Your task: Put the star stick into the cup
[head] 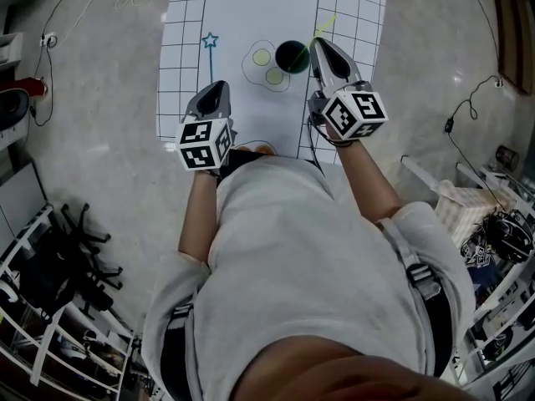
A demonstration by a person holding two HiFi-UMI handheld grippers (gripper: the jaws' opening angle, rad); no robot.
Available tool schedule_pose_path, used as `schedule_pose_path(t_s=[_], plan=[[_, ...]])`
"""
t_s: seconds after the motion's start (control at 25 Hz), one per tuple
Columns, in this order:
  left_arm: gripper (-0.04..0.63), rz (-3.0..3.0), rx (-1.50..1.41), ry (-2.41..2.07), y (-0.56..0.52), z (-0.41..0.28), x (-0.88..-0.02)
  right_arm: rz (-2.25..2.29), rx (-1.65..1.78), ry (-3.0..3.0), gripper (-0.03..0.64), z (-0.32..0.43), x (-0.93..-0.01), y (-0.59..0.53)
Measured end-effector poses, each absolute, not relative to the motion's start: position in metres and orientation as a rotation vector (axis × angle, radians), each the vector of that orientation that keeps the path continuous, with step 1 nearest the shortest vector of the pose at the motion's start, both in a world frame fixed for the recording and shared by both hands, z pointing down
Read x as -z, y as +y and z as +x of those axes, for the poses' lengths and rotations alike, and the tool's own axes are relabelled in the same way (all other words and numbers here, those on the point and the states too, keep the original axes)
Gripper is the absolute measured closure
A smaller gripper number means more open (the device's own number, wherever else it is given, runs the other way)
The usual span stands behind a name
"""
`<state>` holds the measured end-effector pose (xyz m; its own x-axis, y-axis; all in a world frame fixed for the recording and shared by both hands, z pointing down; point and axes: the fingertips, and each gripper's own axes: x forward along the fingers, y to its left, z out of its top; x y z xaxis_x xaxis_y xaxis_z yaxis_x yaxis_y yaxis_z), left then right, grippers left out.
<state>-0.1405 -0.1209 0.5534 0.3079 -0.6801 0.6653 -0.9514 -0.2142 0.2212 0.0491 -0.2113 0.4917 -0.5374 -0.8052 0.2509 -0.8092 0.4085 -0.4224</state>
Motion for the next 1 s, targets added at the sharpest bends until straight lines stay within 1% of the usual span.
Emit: schedule_pose_path(t_s=[0.4, 0.6, 0.8, 1.0], plan=[[0.592, 1.948, -0.649, -1.345, -0.124, -0.144, -0.569, 1.600, -0.846, -2.467, 0.617, 0.062, -0.507, -0.192], [0.592, 1.883, -0.654, -1.323, -0.126, -0.161, -0.586, 1.617, -0.845, -2.420, 0.617, 0.062, -0.501, -0.167], [0.592, 1.842, -0.787, -1.328, -0.139, -0.183, -0.611, 1.633, -0.893, -2.360, 0.617, 0.060, -0.499, -0.135], [0.590, 1.802, -0.948, -1.268, -0.148, -0.189, -0.638, 1.690, -0.891, -2.342, 0.617, 0.061, -0.491, -0.110]])
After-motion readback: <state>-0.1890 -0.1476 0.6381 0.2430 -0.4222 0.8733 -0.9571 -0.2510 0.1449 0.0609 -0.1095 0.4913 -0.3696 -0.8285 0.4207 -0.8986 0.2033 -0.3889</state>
